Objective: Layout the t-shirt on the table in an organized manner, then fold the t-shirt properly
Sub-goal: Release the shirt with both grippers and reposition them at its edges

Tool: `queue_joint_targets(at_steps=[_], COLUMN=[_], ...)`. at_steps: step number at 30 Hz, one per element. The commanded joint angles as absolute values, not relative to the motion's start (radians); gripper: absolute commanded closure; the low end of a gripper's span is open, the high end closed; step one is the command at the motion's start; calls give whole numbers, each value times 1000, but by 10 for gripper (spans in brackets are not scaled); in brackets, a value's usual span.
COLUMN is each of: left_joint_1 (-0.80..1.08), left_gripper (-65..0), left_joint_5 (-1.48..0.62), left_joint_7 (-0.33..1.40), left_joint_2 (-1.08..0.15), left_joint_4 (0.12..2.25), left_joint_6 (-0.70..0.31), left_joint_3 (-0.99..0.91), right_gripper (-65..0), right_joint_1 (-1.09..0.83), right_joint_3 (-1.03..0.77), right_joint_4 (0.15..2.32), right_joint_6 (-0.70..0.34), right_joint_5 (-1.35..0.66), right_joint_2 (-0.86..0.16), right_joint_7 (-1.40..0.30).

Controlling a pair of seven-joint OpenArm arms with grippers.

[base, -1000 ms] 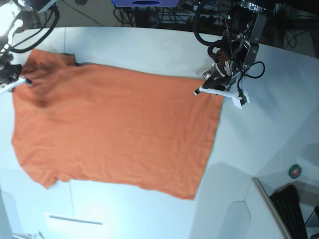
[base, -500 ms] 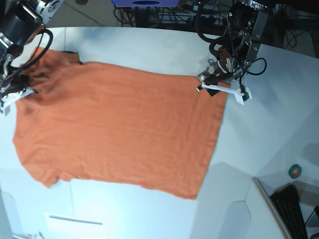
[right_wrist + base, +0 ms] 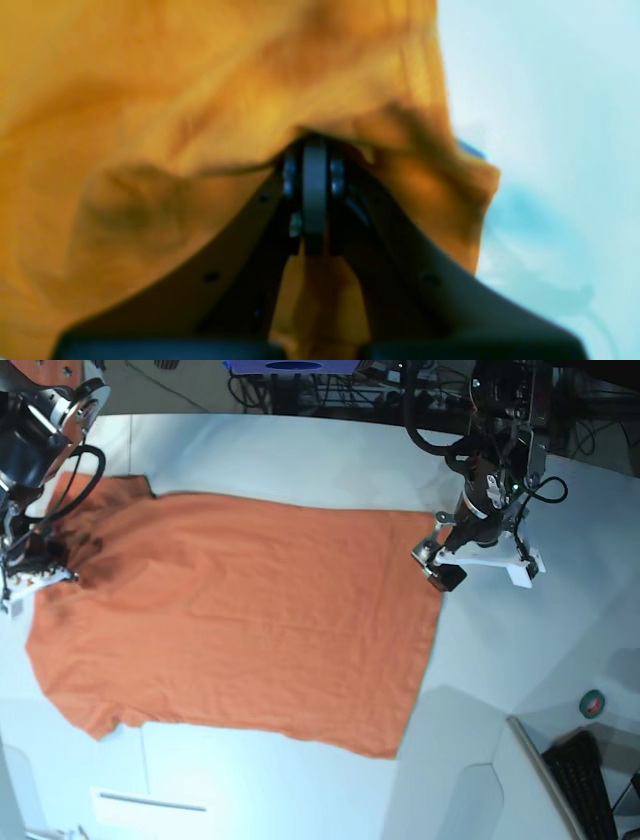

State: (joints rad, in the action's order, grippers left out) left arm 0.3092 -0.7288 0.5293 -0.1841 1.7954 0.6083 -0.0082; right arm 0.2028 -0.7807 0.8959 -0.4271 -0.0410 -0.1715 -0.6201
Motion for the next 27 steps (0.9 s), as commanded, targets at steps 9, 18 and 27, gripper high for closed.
queue_joint_targets(at_steps=[9,18,27], left_joint_1=[291,312,318], left_gripper=[-489,-489,-489], left_joint_5=[-723,-723,-719], left_joint_7=[516,515,515], left_joint_2=[-199,-174,-139], left_joint_4=[1807,1685,1560], left_joint_6=[607,390,199], left_joint_3=[-8,-77,-176], right_gripper=[0,-221,-401], right_joint_1=[220,-74,-305], right_joint_3=[-791,-791,-901], right_joint_4=[1064,1646,1718], right_joint_6=[-430,-432,-432], right_joint_5=[-42,-179,-591], right_joint_2=[-191,13,18], right_joint_7=[-621,-630,-704])
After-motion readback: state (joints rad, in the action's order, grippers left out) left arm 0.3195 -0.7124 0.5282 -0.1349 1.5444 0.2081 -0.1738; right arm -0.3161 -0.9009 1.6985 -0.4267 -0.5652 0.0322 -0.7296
